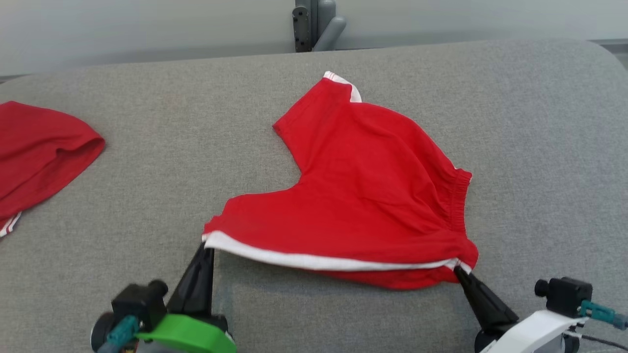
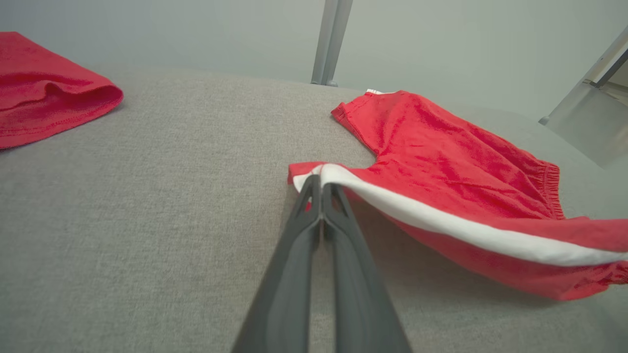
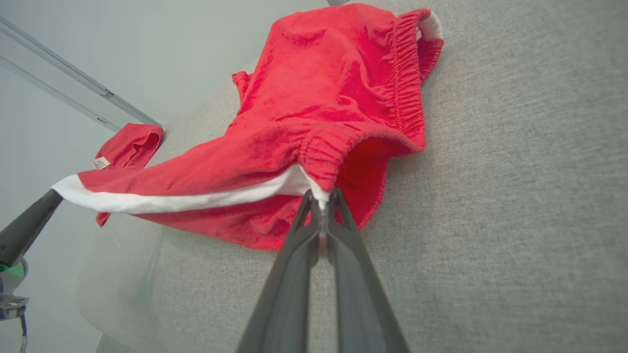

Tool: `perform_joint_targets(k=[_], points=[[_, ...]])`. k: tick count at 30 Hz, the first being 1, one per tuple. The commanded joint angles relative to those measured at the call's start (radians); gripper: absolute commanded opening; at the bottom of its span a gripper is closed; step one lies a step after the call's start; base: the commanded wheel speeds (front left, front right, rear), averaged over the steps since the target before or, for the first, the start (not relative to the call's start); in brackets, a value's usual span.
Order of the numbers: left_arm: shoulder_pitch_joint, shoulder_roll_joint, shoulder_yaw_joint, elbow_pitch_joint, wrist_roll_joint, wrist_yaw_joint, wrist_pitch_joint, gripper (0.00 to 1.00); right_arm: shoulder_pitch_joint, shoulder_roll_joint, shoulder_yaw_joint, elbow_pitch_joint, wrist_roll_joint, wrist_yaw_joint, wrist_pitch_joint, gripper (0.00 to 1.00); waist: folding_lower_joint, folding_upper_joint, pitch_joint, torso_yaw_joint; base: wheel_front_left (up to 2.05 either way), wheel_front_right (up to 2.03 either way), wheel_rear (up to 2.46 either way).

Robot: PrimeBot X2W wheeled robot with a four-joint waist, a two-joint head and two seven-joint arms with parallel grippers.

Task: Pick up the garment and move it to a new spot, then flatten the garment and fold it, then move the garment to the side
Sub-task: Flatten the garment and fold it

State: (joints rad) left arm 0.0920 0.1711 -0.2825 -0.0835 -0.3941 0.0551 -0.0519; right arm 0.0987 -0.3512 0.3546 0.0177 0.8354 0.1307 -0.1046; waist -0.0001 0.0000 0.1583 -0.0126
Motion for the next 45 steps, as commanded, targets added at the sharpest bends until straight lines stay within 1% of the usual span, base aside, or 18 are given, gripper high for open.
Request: perform_joint_targets(k=[1, 6, 7, 9, 12, 13, 19, 21, 24, 29, 31, 37, 38, 39, 40, 41, 44, 45], points=[[-0.064, 0.011, 0.004, -0.001, 0.009, -0.013, 0.004, 0.0, -0.031, 0.009, -0.025, -0.005, 0.01, 0.0, 0.005, 0.0, 0.0001, 0.0, 0.037, -0.014, 0.0, 0.0, 0.0], [-0.291, 0.036, 0.002, 0.033, 0.048, -0.047, 0.035, 0.0, -0.144, 0.079, -0.098, -0.001, 0.045, 0.0, 0.016, 0.0, 0.0001, 0.0, 0.121, -0.056, 0.0, 0.0, 0.0], [-0.393, 0.033, -0.008, 0.053, 0.062, -0.062, 0.05, 0.0, -0.2, 0.106, -0.124, 0.02, 0.044, 0.0, 0.013, 0.0, 0.0001, 0.0, 0.159, -0.073, 0.0, 0.0, 0.0], [-0.495, 0.029, -0.02, 0.089, 0.071, -0.08, 0.066, 0.0, -0.257, 0.133, -0.148, 0.048, 0.035, 0.0, 0.004, 0.0, 0.0001, 0.0, 0.195, -0.087, 0.0, 0.0, 0.0], [-0.641, 0.021, -0.03, 0.173, 0.078, -0.107, 0.085, 0.0, -0.34, 0.173, -0.167, 0.098, 0.026, 0.0, -0.01, 0.0, 0.0001, 0.0, 0.244, -0.112, 0.0, 0.0, 0.0], [-0.641, 0.021, -0.03, 0.173, 0.078, -0.107, 0.085, 0.0, -0.34, 0.173, -0.167, 0.098, 0.026, 0.0, -0.01, 0.0, 0.0001, 0.0, 0.244, -0.112, 0.0, 0.0, 0.0], [-0.88, 0.006, -0.066, 0.419, 0.086, -0.149, 0.105, 0.0, -0.456, 0.234, -0.168, 0.203, 0.012, 0.0, -0.058, 0.0, 0.0001, 0.0, 0.312, -0.164, 0.0, 0.0, 0.0], [-0.942, 0.0, -0.08, 0.509, 0.087, -0.159, 0.107, 0.0, -0.484, 0.246, -0.16, 0.227, 0.019, 0.0, -0.076, 0.0, 0.0001, 0.0, 0.328, -0.183, 0.0, 0.0, 0.0], [-1.02, -0.014, -0.088, 0.636, 0.086, -0.164, 0.083, 0.0, -0.514, 0.262, -0.143, 0.256, 0.055, 0.0, -0.1, 0.0, 0.0001, 0.0, 0.34, -0.214, 0.0, 0.0, 0.0], [-1.142, -0.04, -0.092, 0.814, 0.086, -0.167, 0.029, 0.0, -0.544, 0.275, -0.117, 0.282, 0.102, 0.0, -0.131, 0.0, 0.0001, 0.0, 0.358, -0.245, 0.0, 0.0, 0.0], [-1.181, -0.045, -0.093, 0.878, 0.087, -0.168, 0.008, 0.0, -0.551, 0.276, -0.1, 0.29, 0.112, 0.0, -0.138, 0.0, 0.0001, 0.0, 0.364, -0.256, 0.0, 0.0, 0.0], [-1.257, -0.056, -0.098, 1.062, 0.074, -0.173, -0.01, 0.0, -0.573, 0.272, -0.06, 0.303, 0.13, 0.0, -0.153, 0.0, 0.0001, 0.0, 0.371, -0.279, 0.0, 0.0, 0.0], [-1.262, -0.059, -0.099, 1.085, 0.068, -0.176, -0.011, 0.0, -0.577, 0.267, -0.051, 0.298, 0.129, 0.0, -0.153, 0.41, 0.0001, 0.0, 0.371, -0.279, 0.0, 0.0, 0.0], [-1.267, -0.062, -0.1, 1.103, 0.061, -0.178, -0.02, 0.04, -0.579, 0.259, -0.039, 0.293, 0.125, 0.0, -0.154, 0.82, 0.0001, 0.0, 0.371, -0.278, 0.0, 0.0, 0.0], [-1.269, -0.066, -0.099, 1.12, 0.052, -0.178, -0.026, 0.38, -0.579, 0.252, -0.028, 0.289, 0.122, 0.0, -0.154, 1.0, 0.0001, 0.0, 0.371, -0.276, 0.0, 0.0, 0.0], [-1.268, -0.069, -0.1, 1.133, 0.045, -0.179, -0.036, 1.0, -0.577, 0.246, -0.02, 0.286, 0.12, 0.0, -0.156, 1.0, 0.0001, 0.0, 0.37, -0.274, 0.0, 0.0, 0.0], [-1.247, -0.077, -0.105, 1.154, 0.033, -0.183, -0.092, 1.0, -0.561, 0.205, 0.004, 0.275, 0.089, 0.0, -0.159, 1.0, 0.0001, 0.0, 0.36, -0.259, 0.0, 0.0, 0.0], [-1.231, -0.079, -0.109, 1.157, 0.03, -0.184, -0.138, 1.0, -0.544, 0.172, 0.008, 0.265, 0.05, 0.0, -0.161, 1.0, 0.0001, 0.0, 0.353, -0.242, 0.0, 0.0, 0.0]])
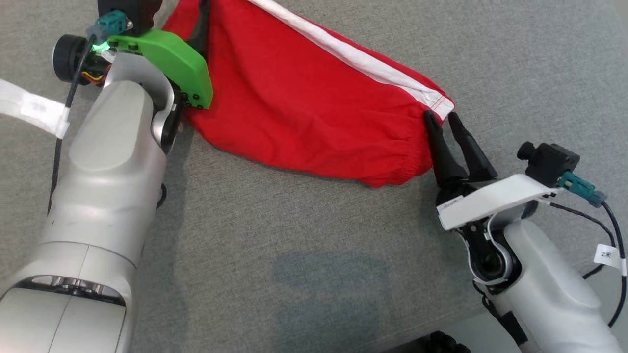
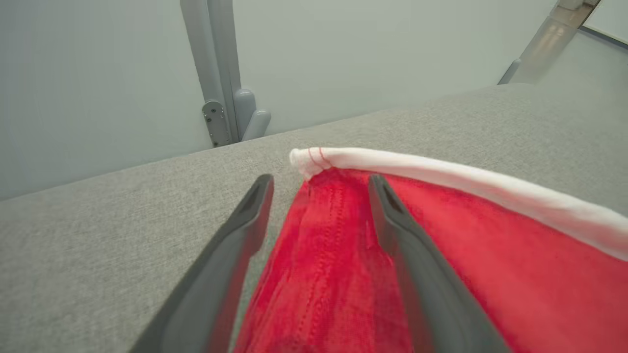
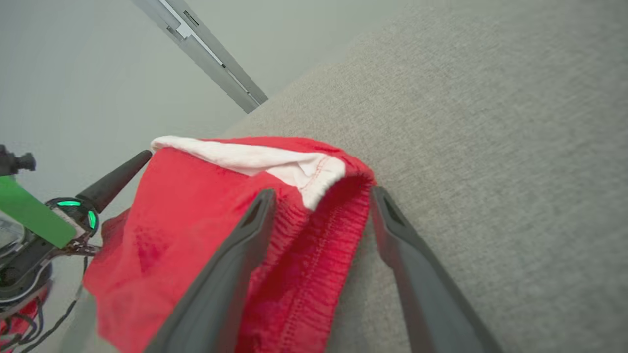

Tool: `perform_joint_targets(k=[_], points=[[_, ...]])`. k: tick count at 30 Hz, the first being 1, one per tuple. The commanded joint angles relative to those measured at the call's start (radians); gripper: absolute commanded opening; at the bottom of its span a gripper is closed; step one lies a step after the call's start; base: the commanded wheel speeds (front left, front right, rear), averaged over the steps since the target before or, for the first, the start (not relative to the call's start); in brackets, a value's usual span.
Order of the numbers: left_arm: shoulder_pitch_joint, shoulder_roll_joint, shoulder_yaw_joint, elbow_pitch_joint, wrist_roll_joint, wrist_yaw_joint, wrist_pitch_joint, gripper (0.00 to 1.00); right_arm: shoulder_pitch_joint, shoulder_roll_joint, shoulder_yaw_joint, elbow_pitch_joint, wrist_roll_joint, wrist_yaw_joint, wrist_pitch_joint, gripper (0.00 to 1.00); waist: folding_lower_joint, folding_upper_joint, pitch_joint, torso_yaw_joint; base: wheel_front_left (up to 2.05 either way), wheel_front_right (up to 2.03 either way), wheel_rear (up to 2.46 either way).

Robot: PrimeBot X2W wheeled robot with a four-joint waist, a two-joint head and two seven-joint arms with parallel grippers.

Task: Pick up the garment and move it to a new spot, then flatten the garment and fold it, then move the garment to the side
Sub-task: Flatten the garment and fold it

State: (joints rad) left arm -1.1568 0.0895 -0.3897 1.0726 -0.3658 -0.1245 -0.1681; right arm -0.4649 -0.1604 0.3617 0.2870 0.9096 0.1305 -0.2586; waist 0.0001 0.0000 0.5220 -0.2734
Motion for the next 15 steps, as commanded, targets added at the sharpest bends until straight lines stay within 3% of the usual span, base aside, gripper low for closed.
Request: perform_joint_targets(k=[1, 6, 15], points=[[0.027, 0.002, -0.002, -0.002, 0.0, -0.005, -0.042, 1.0, 0.028, -0.034, -0.001, -0.013, -0.049, 0.0, -0.008, 1.0, -0.0001, 0.0, -0.014, 0.027, 0.0, 0.0, 0.0], [0.105, 0.012, 0.017, -0.076, 0.0, 0.027, -0.092, 1.0, 0.09, -0.092, -0.038, -0.055, -0.184, 0.0, -0.008, 1.0, -0.0001, 0.0, -0.041, 0.066, 0.0, 0.0, 0.0], [0.396, 0.056, 0.137, -0.507, 0.035, 0.127, -0.095, 1.0, 0.195, -0.08, -0.177, -0.144, -0.398, 0.0, -0.007, 1.0, -0.0001, 0.0, -0.091, 0.12, 0.0, 0.0, 0.0]])
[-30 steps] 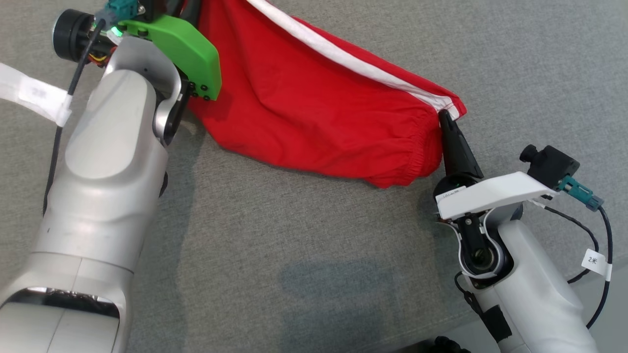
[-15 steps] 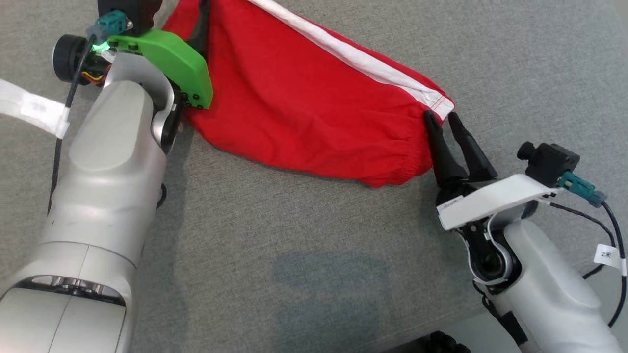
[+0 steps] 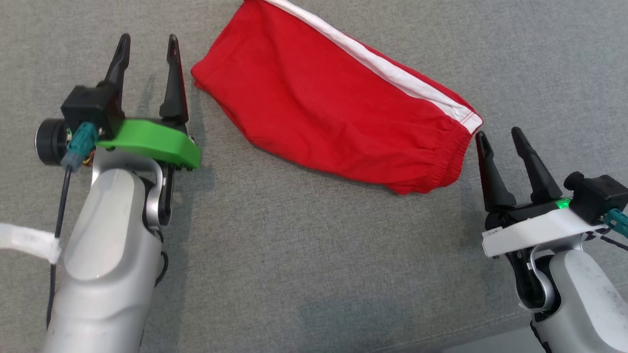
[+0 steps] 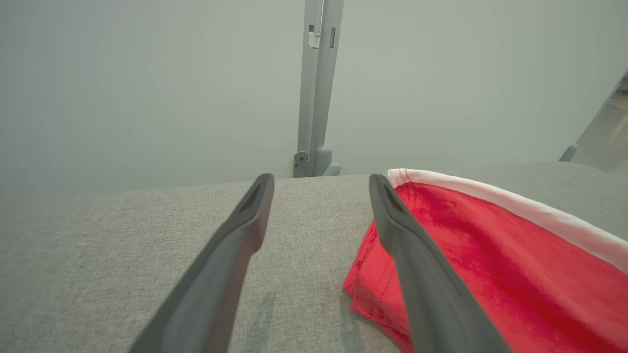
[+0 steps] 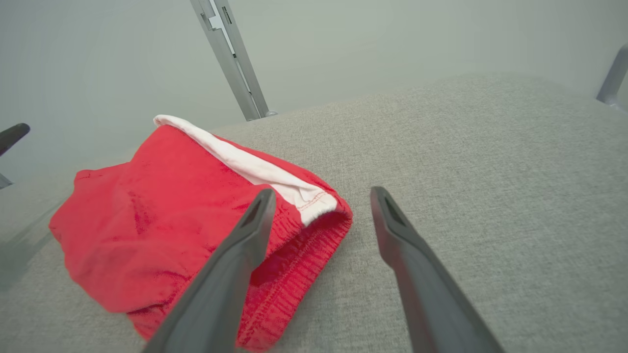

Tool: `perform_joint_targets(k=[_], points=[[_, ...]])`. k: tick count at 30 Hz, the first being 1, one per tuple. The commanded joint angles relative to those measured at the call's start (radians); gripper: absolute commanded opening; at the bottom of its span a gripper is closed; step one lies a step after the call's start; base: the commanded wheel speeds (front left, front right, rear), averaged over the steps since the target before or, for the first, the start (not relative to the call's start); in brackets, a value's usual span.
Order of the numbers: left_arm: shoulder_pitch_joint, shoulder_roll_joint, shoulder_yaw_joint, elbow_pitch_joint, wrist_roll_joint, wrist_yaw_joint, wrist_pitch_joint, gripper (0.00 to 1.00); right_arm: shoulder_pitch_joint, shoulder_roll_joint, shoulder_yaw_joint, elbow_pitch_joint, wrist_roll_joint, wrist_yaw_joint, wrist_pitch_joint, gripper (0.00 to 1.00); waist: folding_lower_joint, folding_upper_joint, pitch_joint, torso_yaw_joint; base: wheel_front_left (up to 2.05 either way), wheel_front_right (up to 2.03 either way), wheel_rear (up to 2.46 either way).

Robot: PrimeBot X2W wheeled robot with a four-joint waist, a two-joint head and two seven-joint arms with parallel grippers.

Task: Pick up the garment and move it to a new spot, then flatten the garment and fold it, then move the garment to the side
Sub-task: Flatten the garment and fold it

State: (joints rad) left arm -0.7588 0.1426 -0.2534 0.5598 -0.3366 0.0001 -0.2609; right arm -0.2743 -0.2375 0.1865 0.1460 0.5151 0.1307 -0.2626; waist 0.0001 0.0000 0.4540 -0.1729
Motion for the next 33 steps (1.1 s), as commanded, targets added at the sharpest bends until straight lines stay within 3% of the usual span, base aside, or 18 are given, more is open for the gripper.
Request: perform_joint_targets(k=[1, 7, 15, 33], points=[[0.04, 0.007, 0.013, -0.043, 0.011, 0.012, -0.003, 1.0, 0.011, 0.005, -0.017, -0.01, -0.024, 0.0, -0.003, 1.0, -0.0001, 0.0, -0.03, 0.024, 0.0, 0.0, 0.0], [0.239, 0.031, 0.05, -0.237, 0.044, 0.048, -0.003, 1.0, 0.031, 0.033, -0.093, -0.047, -0.135, 0.0, -0.004, 1.0, -0.0001, 0.0, -0.07, 0.042, 0.0, 0.0, 0.0], [0.401, 0.048, 0.034, -0.327, 0.051, 0.071, 0.011, 1.0, 0.094, 0.052, -0.141, -0.058, -0.229, 0.0, -0.005, 1.0, -0.0001, 0.0, -0.137, 0.052, 0.0, 0.0, 0.0], [0.447, 0.062, 0.009, -0.362, 0.034, 0.078, 0.064, 1.0, 0.121, 0.076, -0.142, -0.059, -0.232, 0.0, -0.005, 1.0, -0.0001, 0.0, -0.166, 0.043, 0.0, 0.0, 0.0]])
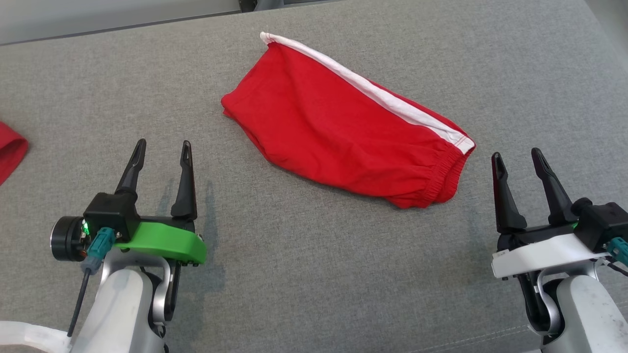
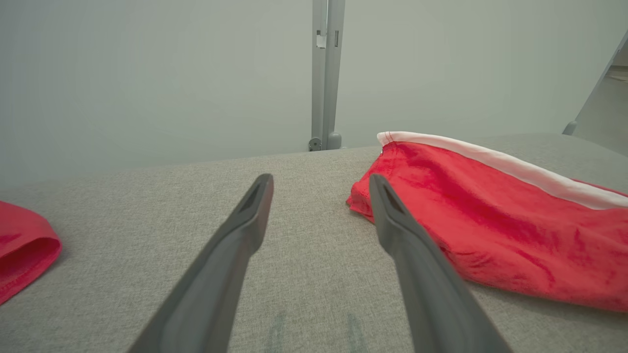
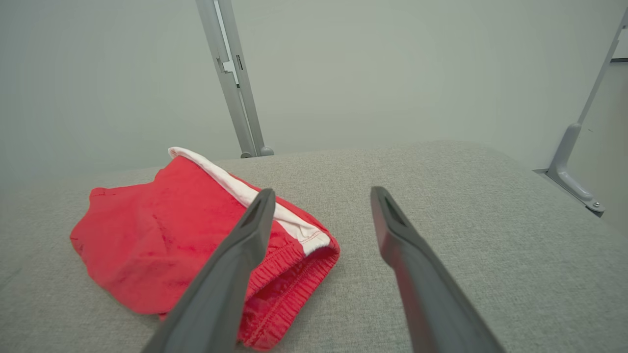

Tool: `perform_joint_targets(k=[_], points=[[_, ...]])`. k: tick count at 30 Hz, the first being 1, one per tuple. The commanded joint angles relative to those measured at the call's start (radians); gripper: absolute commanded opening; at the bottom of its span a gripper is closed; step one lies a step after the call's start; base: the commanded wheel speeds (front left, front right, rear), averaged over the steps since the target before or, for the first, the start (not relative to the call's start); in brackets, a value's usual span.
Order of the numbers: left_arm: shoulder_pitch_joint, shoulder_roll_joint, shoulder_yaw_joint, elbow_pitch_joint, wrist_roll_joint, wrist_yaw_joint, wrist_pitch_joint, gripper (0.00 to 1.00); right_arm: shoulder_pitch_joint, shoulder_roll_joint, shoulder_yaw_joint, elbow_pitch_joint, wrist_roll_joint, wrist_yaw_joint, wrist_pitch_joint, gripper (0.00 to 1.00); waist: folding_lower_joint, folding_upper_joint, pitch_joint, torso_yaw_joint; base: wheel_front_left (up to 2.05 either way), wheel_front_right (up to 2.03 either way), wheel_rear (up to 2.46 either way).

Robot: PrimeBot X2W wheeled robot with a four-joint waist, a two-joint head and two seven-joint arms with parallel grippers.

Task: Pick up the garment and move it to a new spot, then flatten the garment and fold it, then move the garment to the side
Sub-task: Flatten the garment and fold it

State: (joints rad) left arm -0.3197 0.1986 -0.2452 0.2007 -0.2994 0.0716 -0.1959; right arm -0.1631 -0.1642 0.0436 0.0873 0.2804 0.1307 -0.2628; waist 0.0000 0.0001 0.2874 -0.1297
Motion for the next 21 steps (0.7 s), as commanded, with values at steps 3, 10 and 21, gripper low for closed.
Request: perform_joint_targets(k=[3, 10, 21], points=[[-0.011, 0.005, 0.0, -0.007, -0.008, 0.007, 0.008, 1.0, 0.007, 0.001, 0.003, 0.0, 0.007, 0.0, -0.005, 1.0, 0.0, -0.0001, 0.005, 0.0, 0.0, 0.0, 0.0], [-0.122, 0.01, -0.026, 0.01, -0.015, -0.039, 0.051, 1.0, -0.022, 0.001, 0.015, -0.007, 0.012, 0.0, -0.005, 1.0, 0.0, -0.0001, 0.04, -0.015, 0.0, 0.0, 0.0], [-0.386, -0.001, -0.082, 0.341, -0.095, -0.171, 0.226, 1.0, -0.09, 0.01, 0.074, 0.017, 0.028, 0.0, -0.005, 1.0, 0.0, -0.0001, 0.108, -0.096, 0.0, 0.0, 0.0]])
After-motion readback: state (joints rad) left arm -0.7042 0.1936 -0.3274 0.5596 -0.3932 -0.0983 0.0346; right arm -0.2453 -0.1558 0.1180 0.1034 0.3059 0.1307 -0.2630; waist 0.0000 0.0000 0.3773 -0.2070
